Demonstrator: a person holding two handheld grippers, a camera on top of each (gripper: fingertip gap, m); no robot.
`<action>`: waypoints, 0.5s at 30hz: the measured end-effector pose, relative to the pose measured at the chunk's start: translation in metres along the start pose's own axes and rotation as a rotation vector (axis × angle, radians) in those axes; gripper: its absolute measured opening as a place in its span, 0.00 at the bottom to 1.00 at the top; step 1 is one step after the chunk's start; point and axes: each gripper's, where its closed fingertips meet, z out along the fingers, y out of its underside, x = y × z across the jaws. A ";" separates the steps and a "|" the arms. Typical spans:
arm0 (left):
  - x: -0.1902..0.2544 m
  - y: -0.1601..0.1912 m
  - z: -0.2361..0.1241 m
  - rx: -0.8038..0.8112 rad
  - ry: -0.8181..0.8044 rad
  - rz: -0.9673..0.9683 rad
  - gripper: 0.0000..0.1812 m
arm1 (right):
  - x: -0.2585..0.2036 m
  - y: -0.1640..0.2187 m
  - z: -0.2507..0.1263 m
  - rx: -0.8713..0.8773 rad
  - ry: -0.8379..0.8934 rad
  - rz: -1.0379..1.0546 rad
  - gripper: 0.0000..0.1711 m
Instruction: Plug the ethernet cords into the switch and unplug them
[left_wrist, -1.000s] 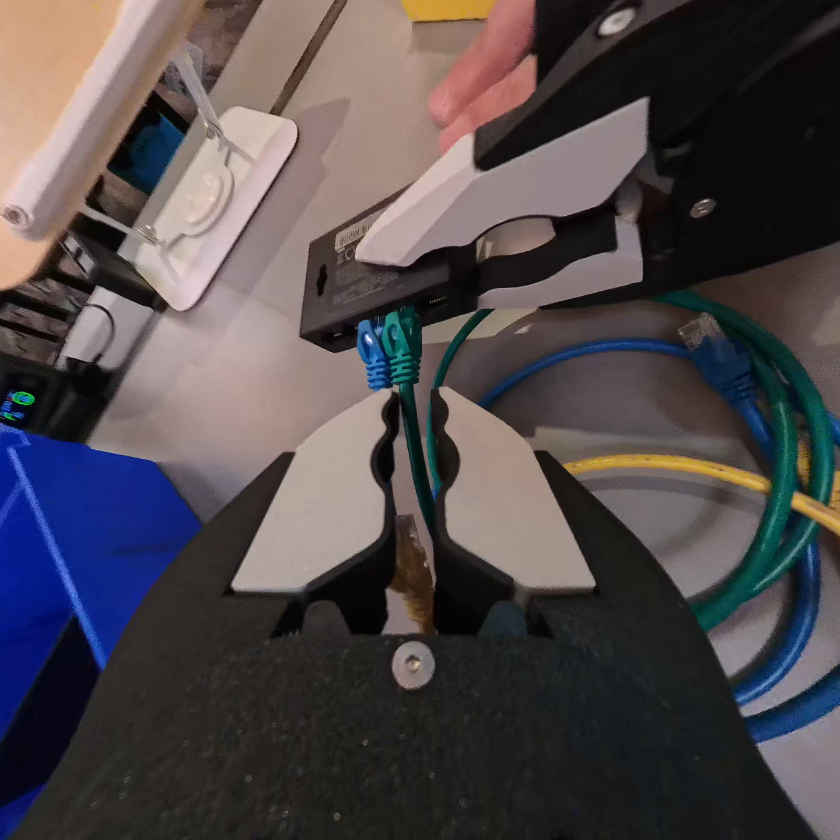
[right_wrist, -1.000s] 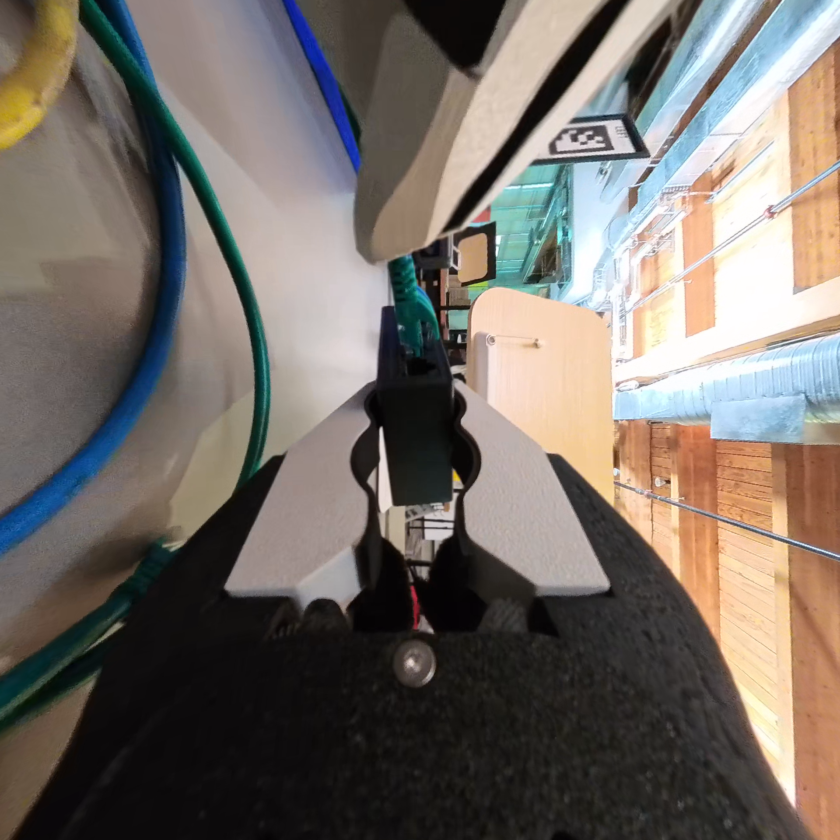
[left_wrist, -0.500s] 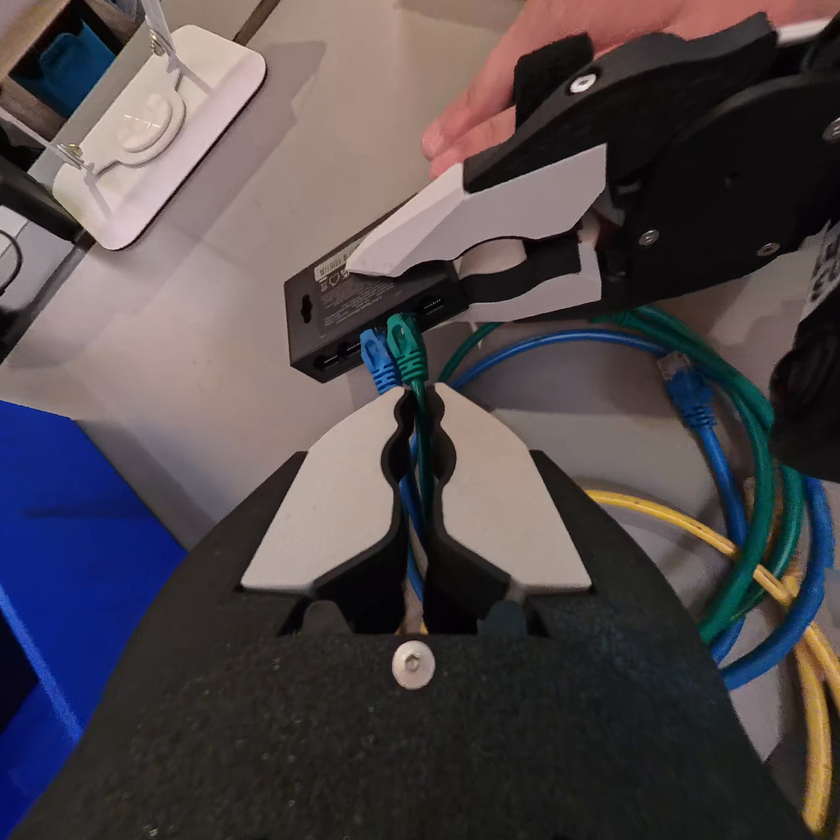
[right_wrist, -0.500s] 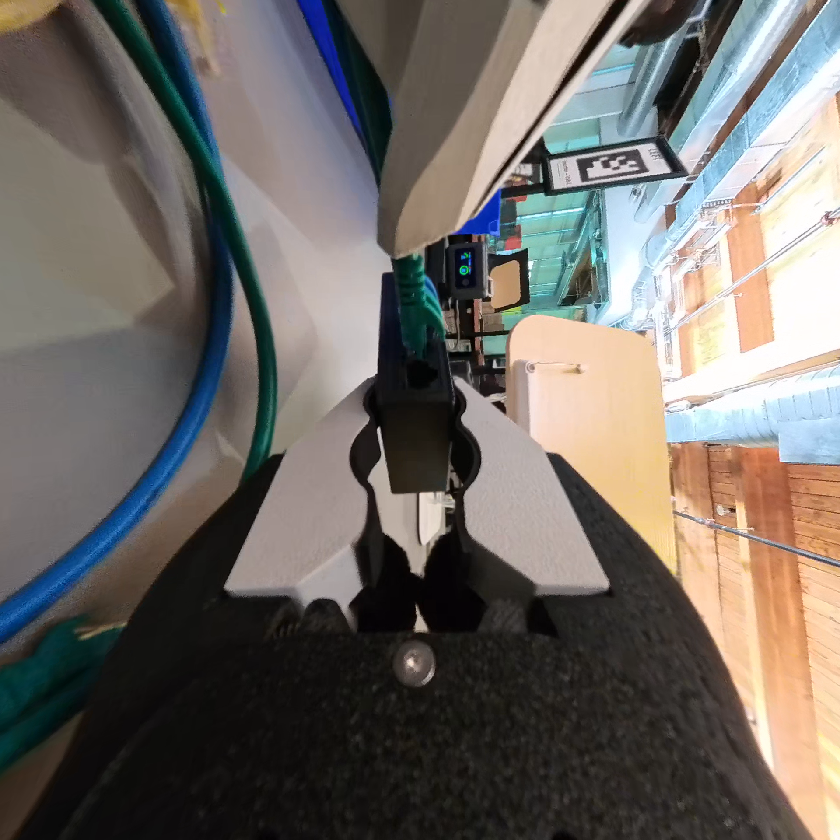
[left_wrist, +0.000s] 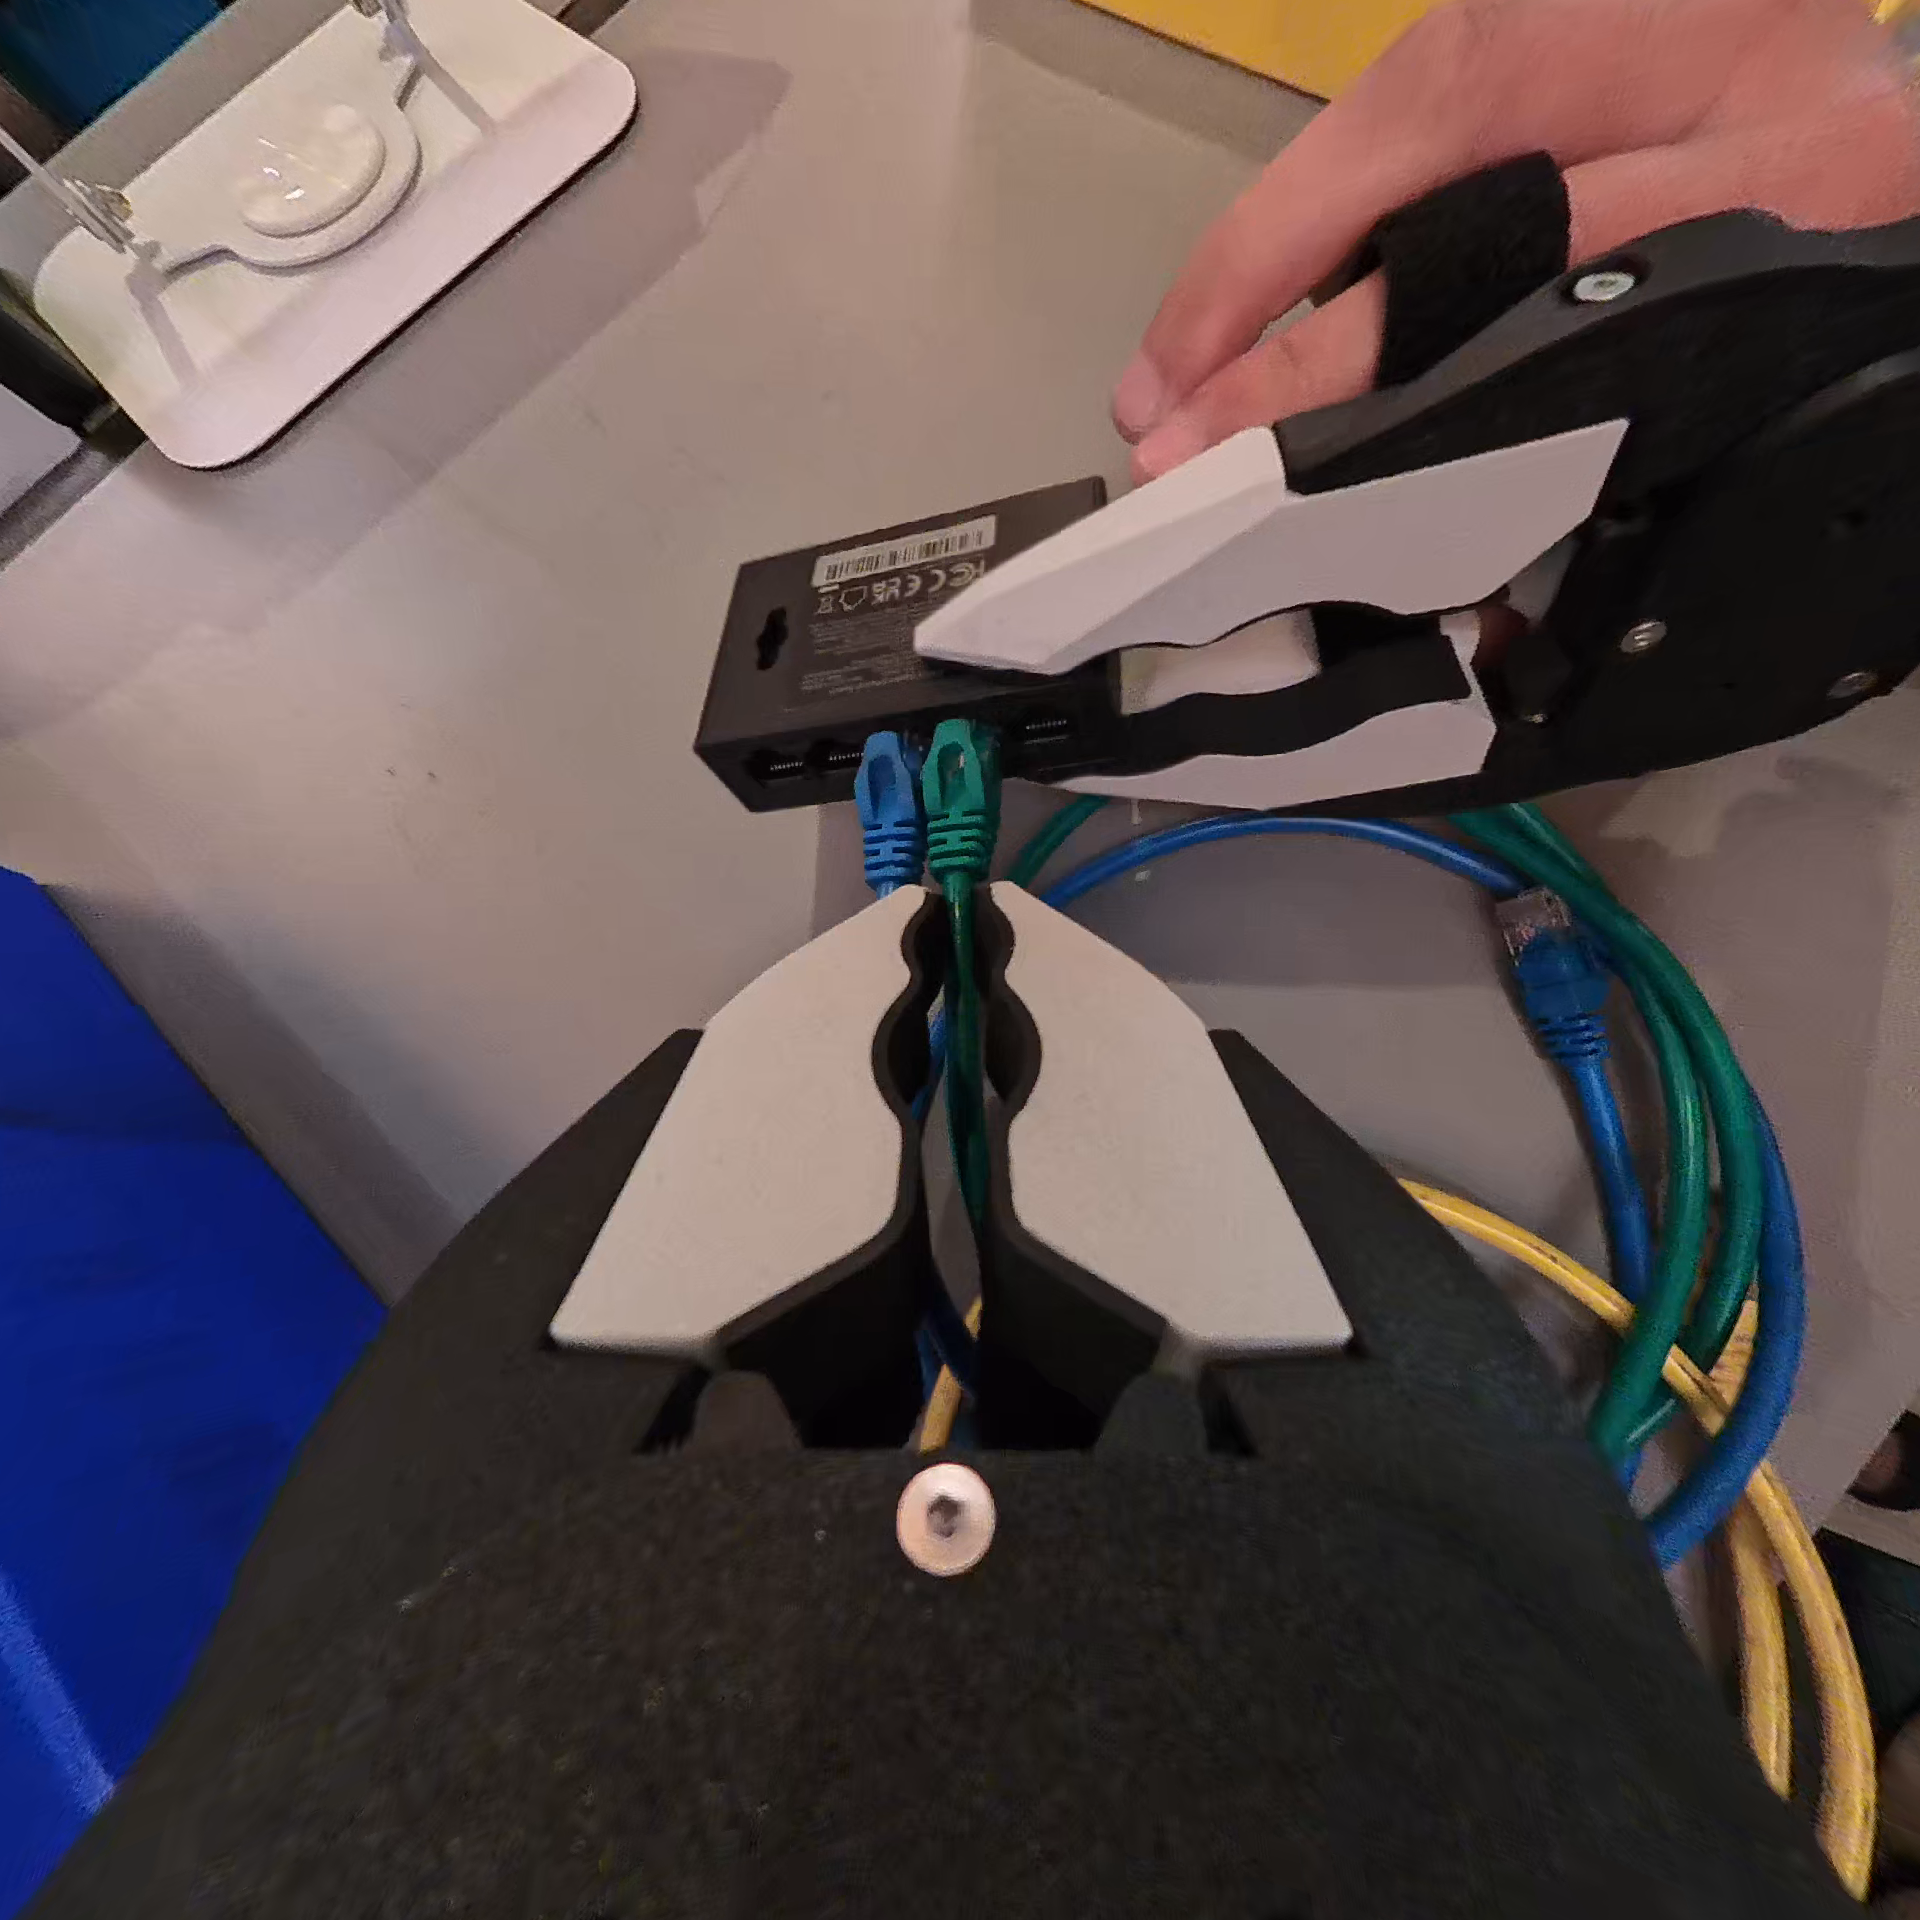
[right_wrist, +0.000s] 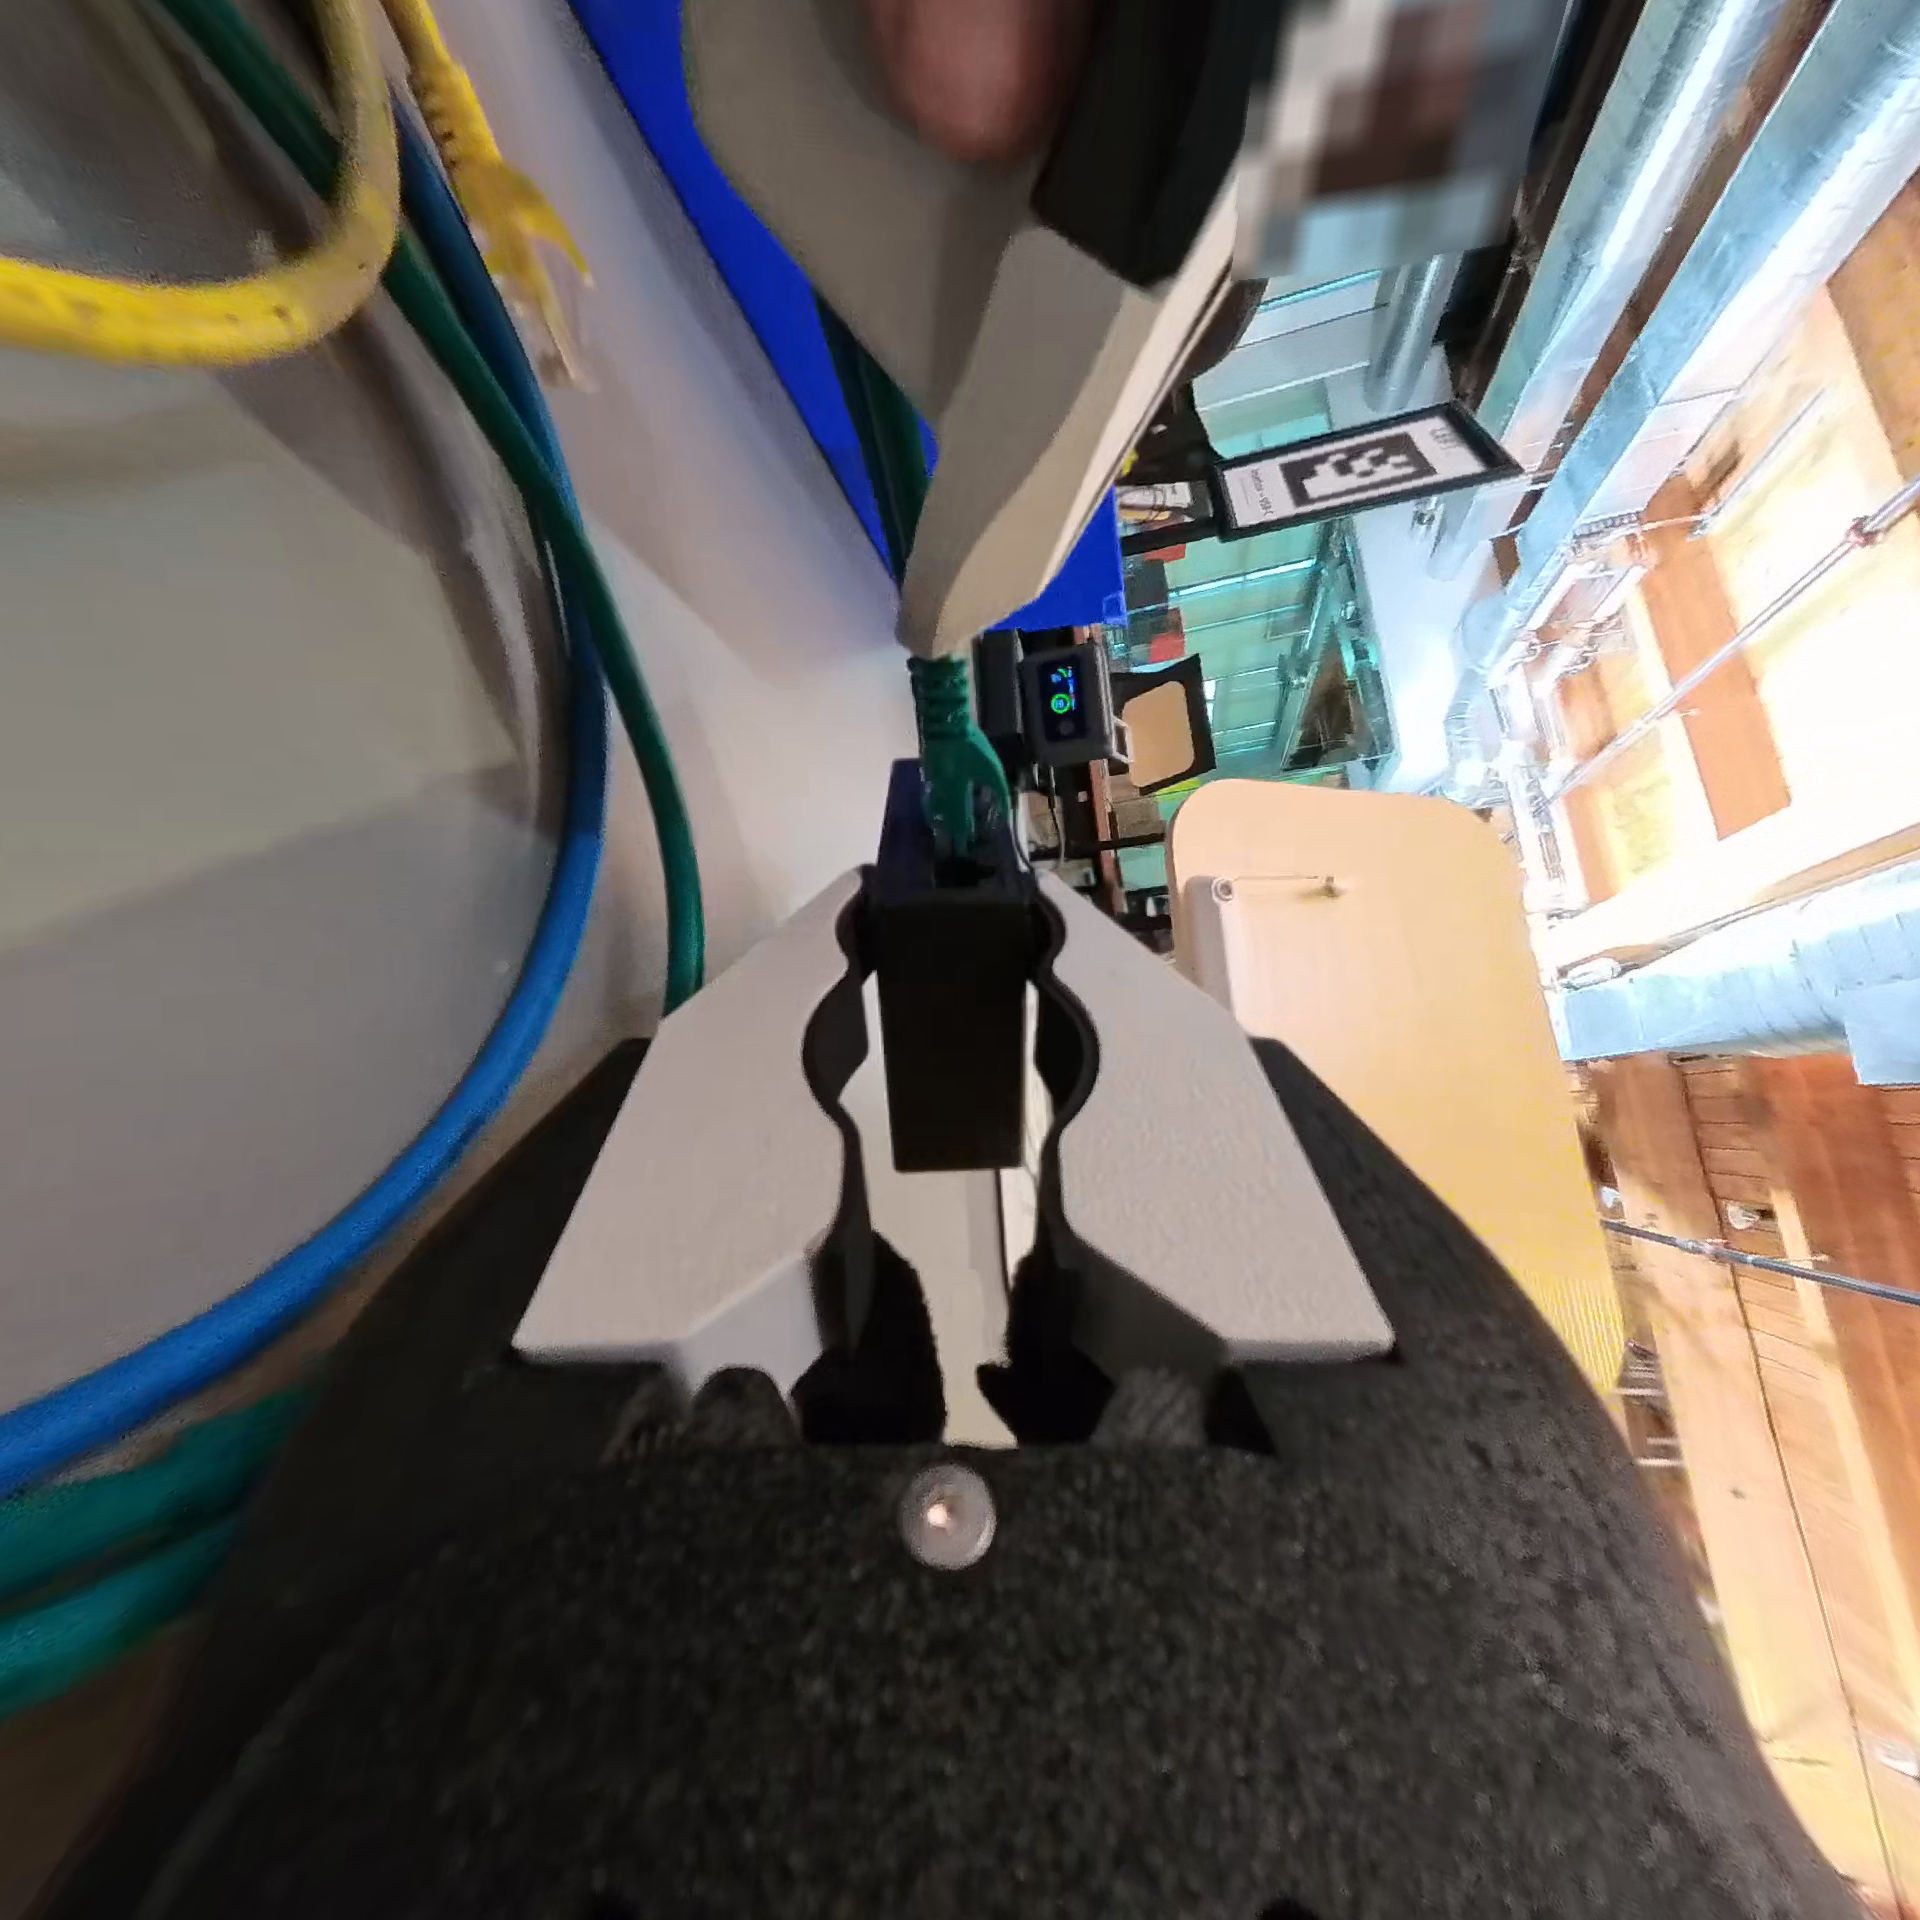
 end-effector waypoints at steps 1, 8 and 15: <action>-0.001 0.000 0.000 -0.002 -0.009 0.005 0.03 | 0.000 -0.003 0.000 0.012 -0.002 -0.001 0.15; 0.001 -0.004 0.001 0.001 -0.018 0.002 0.03 | 0.000 -0.012 -0.001 0.022 0.001 0.012 0.14; 0.003 -0.005 0.000 0.007 -0.006 -0.025 0.03 | 0.004 -0.013 -0.003 0.025 0.040 -0.040 0.09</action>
